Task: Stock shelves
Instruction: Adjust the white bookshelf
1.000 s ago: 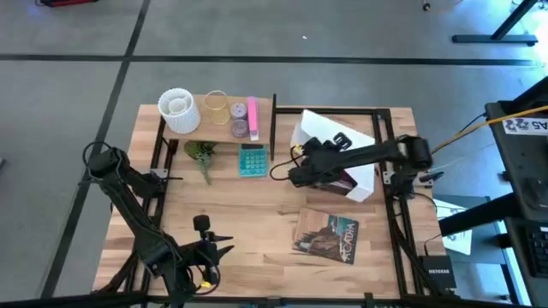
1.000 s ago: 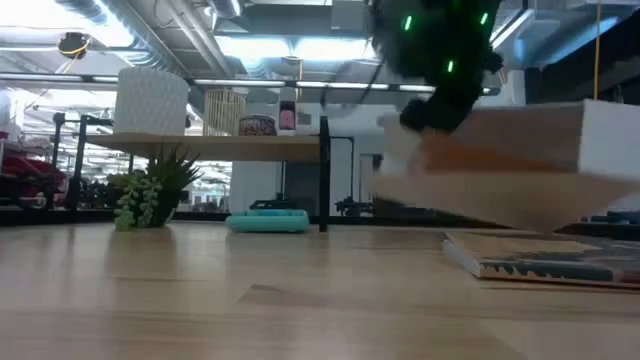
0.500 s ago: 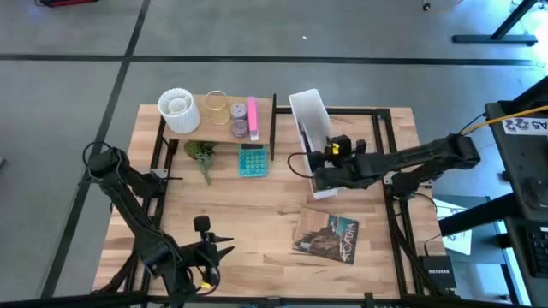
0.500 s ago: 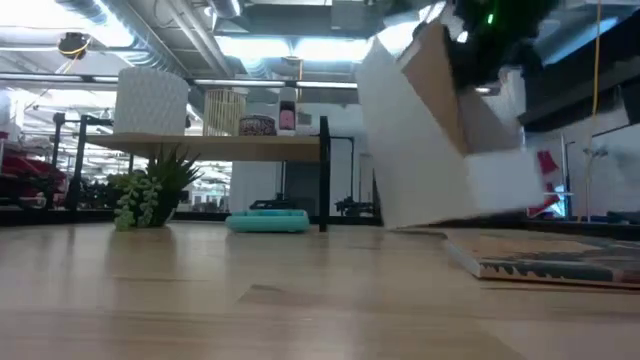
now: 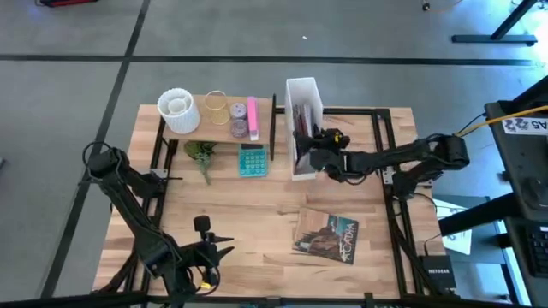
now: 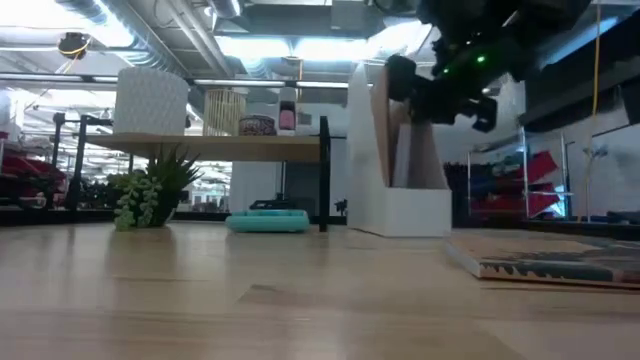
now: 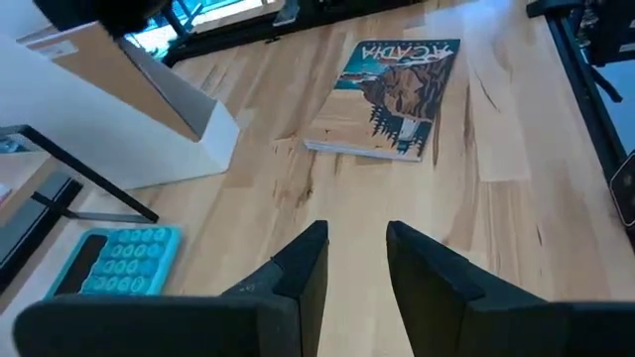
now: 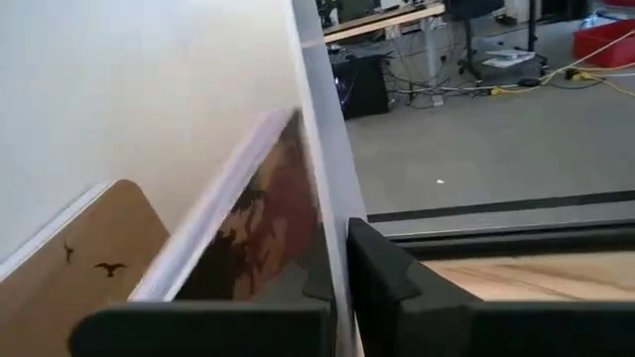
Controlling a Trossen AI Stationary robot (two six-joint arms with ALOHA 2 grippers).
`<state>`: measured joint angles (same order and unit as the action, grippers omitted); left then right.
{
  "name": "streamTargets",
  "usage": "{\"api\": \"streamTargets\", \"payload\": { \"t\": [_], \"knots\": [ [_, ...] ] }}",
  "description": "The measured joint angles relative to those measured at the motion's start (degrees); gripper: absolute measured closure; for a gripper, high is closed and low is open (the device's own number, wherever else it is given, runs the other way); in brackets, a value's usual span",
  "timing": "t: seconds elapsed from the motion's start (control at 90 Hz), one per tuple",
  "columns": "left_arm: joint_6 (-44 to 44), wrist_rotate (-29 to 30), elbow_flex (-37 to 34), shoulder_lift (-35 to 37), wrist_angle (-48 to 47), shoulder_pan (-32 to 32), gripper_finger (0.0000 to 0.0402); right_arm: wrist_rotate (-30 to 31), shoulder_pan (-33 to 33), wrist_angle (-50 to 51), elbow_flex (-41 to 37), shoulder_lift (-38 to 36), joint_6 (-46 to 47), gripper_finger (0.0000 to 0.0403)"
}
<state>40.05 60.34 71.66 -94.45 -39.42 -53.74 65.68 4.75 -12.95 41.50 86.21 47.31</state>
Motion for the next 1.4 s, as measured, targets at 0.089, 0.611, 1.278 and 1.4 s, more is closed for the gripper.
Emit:
{"api": "streamTargets", "payload": {
  "t": [0.089,0.611,1.278,1.4],
  "knots": [
    [0.1,0.0,0.0,0.0,0.0,0.0,0.0311,-1.1,1.8,-2.5,-0.1,0.1,-1.7,0.0402],
    [-0.3,0.1,0.0,0.0,-0.1,0.7,0.0311,-9.0,8.3,-18.4,0.0,5.8,-6.7,0.0402],
    [-0.2,-0.6,0.0,0.0,-0.1,0.9,0.0311,-18.8,8.3,-17.2,6.2,5.7,-16.1,0.0191],
    [0.1,-0.7,0.0,0.0,-0.2,0.9,0.0311,-17.8,6.9,-14.5,6.8,3.2,-18.5,0.0170]
  ]
}}
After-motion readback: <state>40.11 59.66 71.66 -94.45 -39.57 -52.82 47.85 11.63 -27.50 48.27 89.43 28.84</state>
